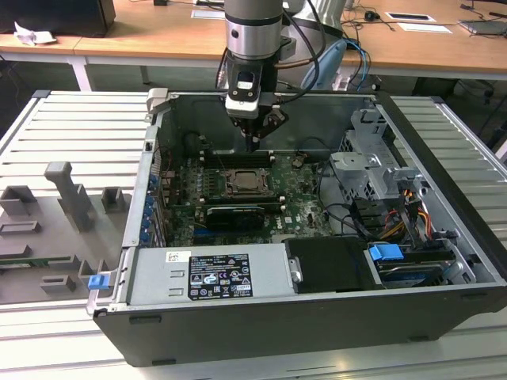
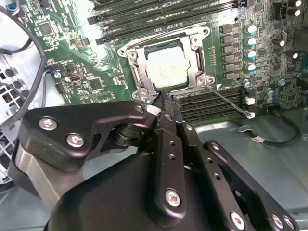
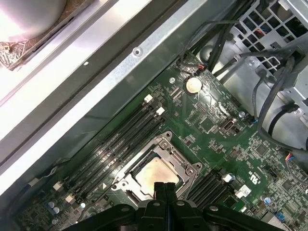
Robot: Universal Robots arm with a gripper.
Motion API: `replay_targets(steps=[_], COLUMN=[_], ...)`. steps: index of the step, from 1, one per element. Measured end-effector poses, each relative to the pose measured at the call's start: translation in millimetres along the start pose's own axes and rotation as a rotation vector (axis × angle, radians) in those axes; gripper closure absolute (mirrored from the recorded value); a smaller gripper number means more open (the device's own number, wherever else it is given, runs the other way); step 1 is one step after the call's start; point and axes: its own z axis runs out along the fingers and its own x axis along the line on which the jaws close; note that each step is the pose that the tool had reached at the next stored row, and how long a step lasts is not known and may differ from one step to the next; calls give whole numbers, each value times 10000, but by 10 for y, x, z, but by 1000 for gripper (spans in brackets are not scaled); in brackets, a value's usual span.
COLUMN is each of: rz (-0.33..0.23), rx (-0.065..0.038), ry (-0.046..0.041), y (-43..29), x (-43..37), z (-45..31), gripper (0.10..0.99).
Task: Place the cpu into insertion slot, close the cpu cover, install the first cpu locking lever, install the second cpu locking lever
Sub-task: 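Install the first cpu locking lever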
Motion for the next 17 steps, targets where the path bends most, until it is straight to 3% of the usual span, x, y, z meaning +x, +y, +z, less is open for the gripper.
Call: replay_targets(steps=[12, 17], rz=[-1302, -2556], rx=[-62, -120], ry=[52, 102], y=[0, -1], x=[0, 0], z=[0, 0], gripper=[980, 980])
